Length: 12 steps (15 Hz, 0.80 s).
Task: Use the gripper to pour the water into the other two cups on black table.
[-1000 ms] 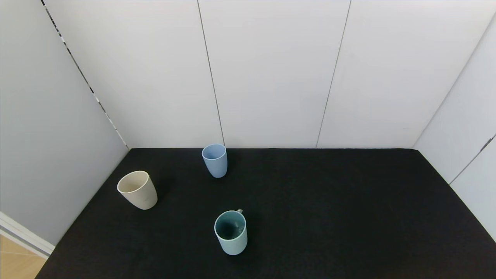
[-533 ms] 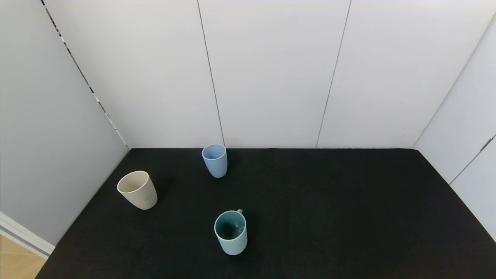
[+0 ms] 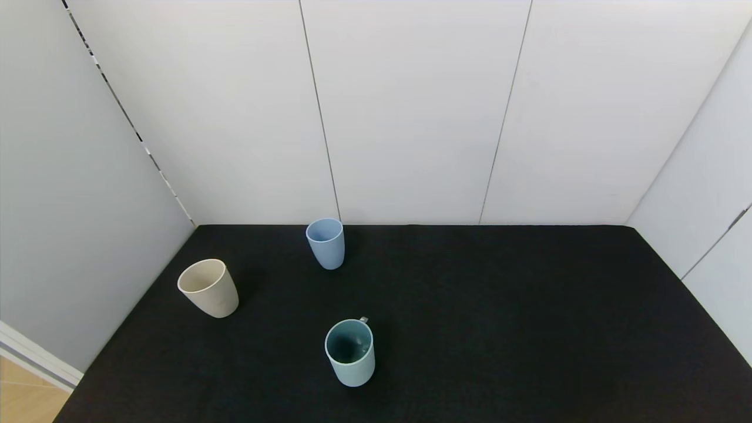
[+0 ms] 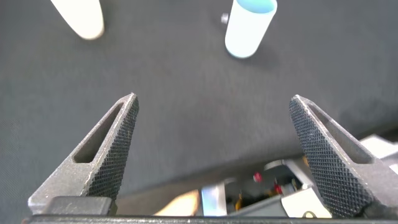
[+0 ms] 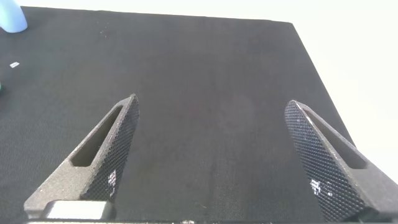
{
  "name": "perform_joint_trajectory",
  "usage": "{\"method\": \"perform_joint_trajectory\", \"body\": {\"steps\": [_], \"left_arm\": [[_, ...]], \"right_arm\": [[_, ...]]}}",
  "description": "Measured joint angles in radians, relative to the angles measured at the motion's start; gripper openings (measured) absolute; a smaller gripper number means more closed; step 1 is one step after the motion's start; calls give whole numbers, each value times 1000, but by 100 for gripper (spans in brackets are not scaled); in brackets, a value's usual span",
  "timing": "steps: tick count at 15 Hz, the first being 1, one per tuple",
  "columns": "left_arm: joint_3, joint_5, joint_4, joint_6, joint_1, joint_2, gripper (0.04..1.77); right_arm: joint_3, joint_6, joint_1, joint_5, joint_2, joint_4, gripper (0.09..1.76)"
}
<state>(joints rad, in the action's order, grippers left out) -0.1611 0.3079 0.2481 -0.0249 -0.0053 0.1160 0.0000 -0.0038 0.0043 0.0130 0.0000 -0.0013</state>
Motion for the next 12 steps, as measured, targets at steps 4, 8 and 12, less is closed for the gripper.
{"method": "perform_joint_trajectory", "body": {"steps": [4,8,12], "left_arm": [[18,-88,-44,0,3,-93,172],[107,-210,-240,-16,2,-113,172],[149,-277,-261,-54,2,-116,172]], "right_arm": [[0,0,0,0,0,0,171],[0,0,0,0,0,0,171],[0,0,0,0,0,0,171]]}}
